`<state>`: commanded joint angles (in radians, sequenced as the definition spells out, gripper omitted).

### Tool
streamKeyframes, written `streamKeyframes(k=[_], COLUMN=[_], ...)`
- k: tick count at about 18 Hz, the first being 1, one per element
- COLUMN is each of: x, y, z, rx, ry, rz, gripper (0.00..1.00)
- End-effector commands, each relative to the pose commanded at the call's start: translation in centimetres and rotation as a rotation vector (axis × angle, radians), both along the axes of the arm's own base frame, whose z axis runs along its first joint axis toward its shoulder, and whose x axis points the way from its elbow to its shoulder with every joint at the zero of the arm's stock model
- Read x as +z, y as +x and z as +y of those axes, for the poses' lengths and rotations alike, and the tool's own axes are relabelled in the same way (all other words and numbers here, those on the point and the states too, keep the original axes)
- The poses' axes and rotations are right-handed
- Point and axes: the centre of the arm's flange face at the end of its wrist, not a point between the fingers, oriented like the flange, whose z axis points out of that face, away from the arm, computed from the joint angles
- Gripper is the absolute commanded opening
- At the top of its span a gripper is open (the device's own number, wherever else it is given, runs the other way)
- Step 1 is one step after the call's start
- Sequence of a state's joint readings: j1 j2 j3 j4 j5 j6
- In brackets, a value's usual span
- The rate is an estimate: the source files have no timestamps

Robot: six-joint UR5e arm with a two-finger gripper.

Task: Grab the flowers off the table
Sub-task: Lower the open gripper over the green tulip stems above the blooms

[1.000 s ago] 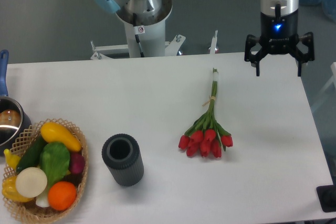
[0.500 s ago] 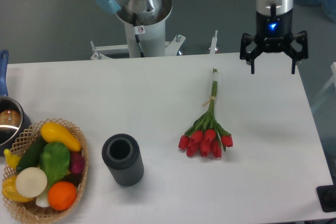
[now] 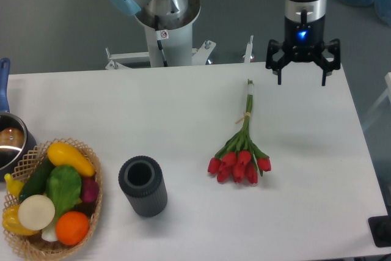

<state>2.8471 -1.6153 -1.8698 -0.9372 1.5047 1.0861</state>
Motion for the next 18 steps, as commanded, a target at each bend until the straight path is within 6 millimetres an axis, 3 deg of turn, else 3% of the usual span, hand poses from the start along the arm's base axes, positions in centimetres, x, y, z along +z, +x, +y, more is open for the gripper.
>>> streamKeyframes(k=[7,11,18], x=[-6.6,-11.0,-14.9], y=[1.9,1.3,0.7], z=[0.3,1.9,2.4], rx=[-0.014,-0.026,-0.034], ry=[-0.060,0.053,0.037], rz=[-0.179,-0.305,-0.378], gripper=[1.00,1.00,1.00])
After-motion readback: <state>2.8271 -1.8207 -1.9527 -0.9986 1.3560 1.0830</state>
